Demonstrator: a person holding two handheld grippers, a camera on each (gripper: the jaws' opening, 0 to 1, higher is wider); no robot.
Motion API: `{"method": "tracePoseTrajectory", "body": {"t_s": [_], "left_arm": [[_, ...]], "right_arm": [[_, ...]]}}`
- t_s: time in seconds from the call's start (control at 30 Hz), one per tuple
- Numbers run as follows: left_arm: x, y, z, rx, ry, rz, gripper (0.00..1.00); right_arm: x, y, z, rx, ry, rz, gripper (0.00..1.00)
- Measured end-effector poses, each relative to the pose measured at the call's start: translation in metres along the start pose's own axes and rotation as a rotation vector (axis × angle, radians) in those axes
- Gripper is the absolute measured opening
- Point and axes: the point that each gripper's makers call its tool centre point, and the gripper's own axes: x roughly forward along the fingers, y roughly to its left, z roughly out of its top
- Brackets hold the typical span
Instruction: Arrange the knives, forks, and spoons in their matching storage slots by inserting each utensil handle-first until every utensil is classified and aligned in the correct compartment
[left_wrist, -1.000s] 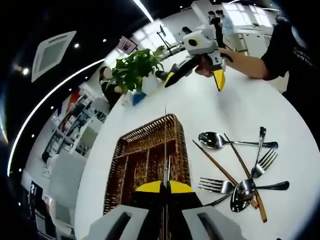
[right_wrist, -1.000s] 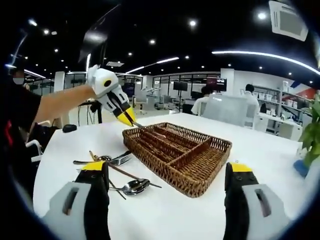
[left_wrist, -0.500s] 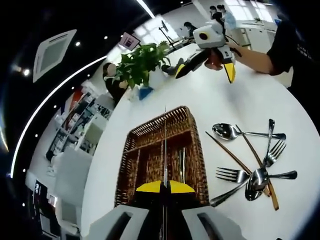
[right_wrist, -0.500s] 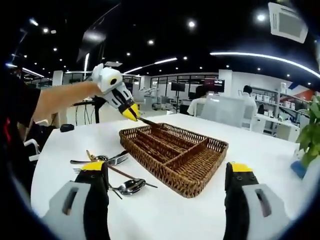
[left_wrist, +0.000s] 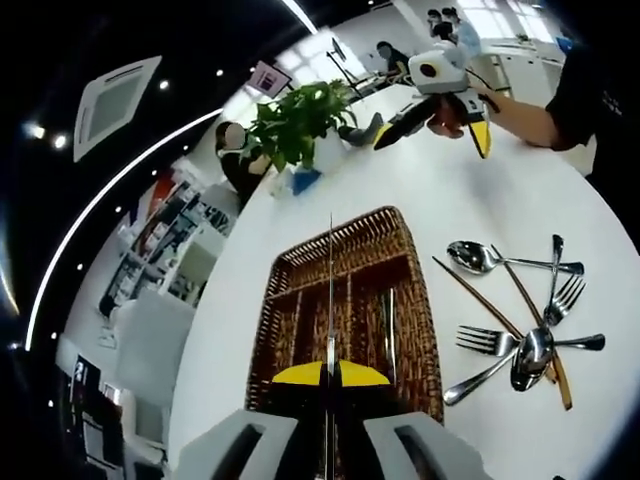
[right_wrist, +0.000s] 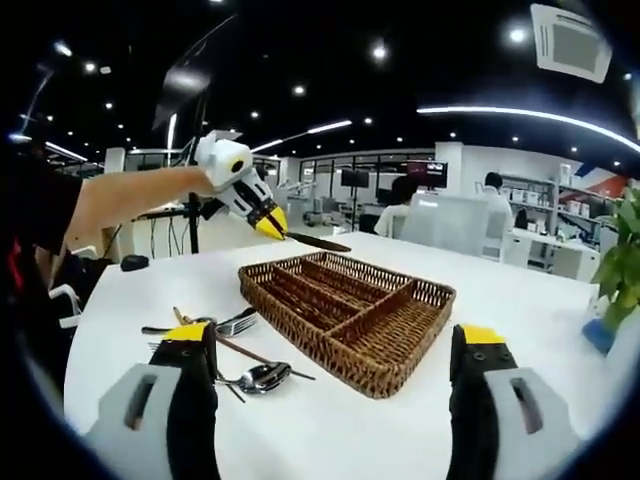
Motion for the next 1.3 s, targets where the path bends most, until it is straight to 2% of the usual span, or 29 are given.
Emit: {"method": "tracePoseTrajectory", "body": {"t_s": [0.53, 1.3], "left_arm": [[0.007, -0.01, -0.003, -0.019, 0.008, -0.017, 0.0], [0.026, -0.029, -0.021, -0.052, 0.015, -0.059, 0.01]], "right_arm": [[-0.001, -0.004, -0.002, -0.007, 0.005, -0.007, 0.99], [-0.005, -0.01, -0.001, 0.014, 0.0, -0.028, 0.99]]}}
